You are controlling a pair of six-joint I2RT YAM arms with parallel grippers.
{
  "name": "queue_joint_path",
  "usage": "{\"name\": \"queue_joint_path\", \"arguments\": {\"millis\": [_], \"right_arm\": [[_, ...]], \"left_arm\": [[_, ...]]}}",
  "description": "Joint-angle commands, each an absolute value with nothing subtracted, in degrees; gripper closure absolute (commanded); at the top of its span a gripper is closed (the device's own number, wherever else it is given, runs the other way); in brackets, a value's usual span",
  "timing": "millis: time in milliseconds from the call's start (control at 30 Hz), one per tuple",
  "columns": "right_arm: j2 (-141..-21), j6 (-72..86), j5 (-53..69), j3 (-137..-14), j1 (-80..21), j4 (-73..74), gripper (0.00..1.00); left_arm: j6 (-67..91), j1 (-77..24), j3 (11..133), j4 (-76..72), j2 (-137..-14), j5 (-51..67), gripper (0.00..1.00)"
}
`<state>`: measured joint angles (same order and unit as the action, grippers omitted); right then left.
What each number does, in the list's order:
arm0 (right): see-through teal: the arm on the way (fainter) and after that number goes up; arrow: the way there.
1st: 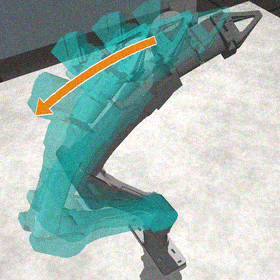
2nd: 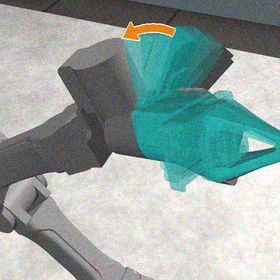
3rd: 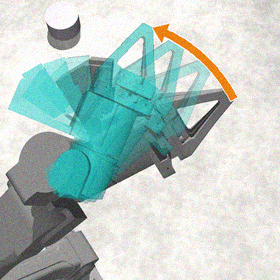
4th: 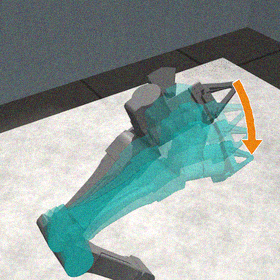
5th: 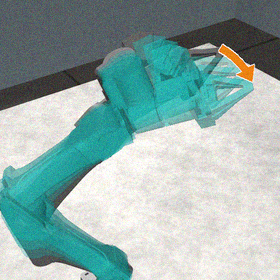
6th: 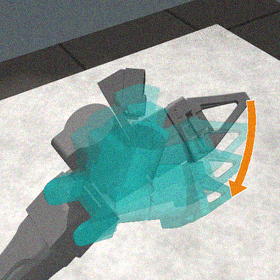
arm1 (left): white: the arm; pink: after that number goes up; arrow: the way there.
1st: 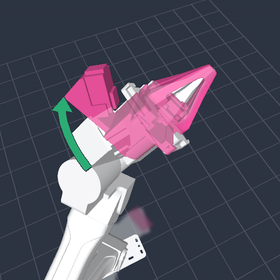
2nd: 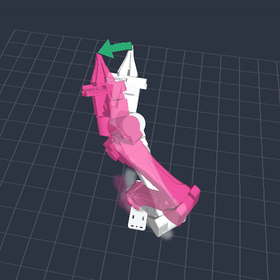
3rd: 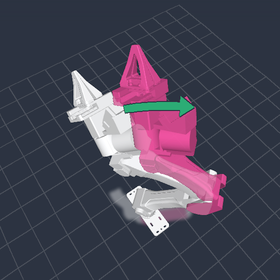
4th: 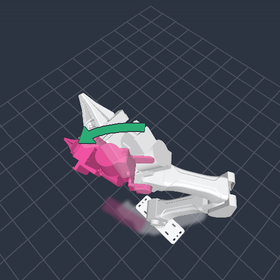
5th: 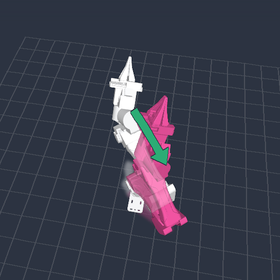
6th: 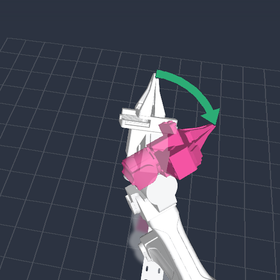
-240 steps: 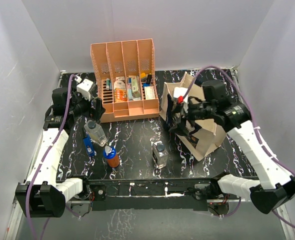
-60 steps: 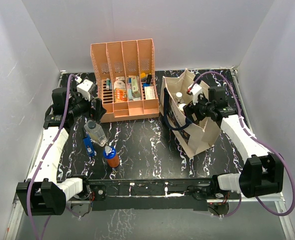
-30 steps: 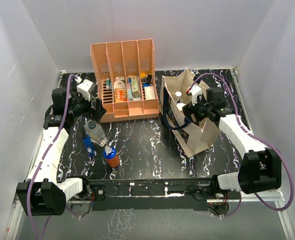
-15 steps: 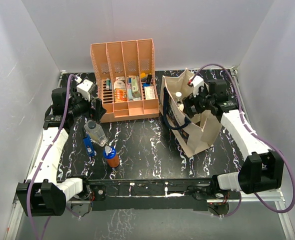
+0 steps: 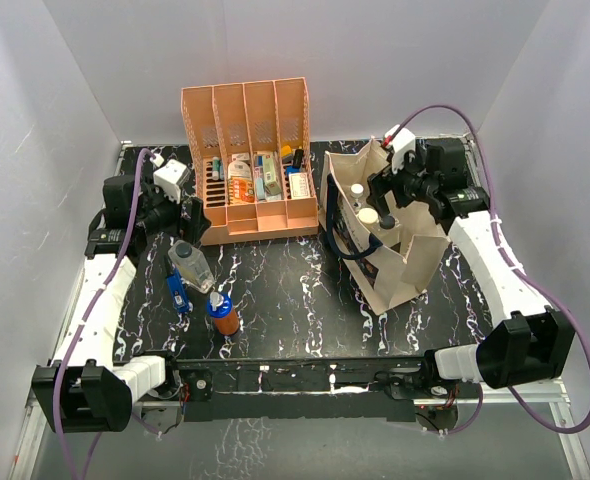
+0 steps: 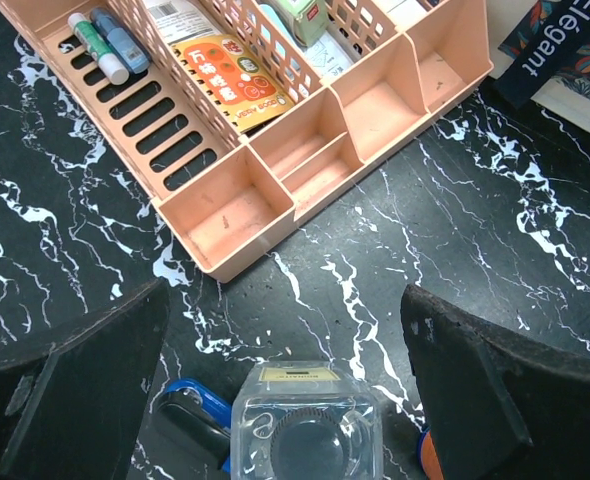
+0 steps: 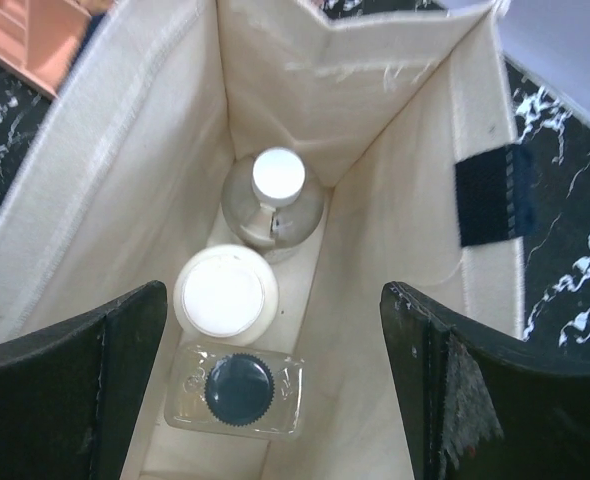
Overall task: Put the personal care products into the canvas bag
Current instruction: Place the care product in the canvas bag, then pick up the care product from the center of the board.
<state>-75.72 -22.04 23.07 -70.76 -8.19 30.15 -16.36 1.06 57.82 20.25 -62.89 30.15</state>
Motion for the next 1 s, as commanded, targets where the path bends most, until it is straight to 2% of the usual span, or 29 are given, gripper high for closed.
{"name": "queue_joint_path", "arguments": {"millis": [0, 200, 433, 633, 967], "right_arm": [[-73.21, -20.47, 24.92, -78.13, -8.62, 31.34, 0.09], [-72.54, -20.08, 23.83, -81.52, -13.41, 34.53, 0.10], [-72.27, -20.65, 22.23, -82.35, -18.00, 34.22, 0.10], [-72.10, -20.76, 22.76, -81.58, -18.45, 34.13, 0.10], [-70.90, -21.35, 22.50, -80.26, -18.46, 34.12, 0.10]], "left_arm": [[-19.65, 1.49, 62.18, 24.14, -61.20, 28.57, 0.03], [-25.11, 1.23, 66.62, 35.74, -61.91, 25.16, 0.03], [-27.86, -1.51, 65.54, 45.94, -59.98, 21.35, 0.03], [-28.20, -2.91, 61.13, 46.09, -59.82, 14.46, 0.03], [-25.84, -4.35, 58.03, 44.29, -63.83, 13.30, 0.03]]}}
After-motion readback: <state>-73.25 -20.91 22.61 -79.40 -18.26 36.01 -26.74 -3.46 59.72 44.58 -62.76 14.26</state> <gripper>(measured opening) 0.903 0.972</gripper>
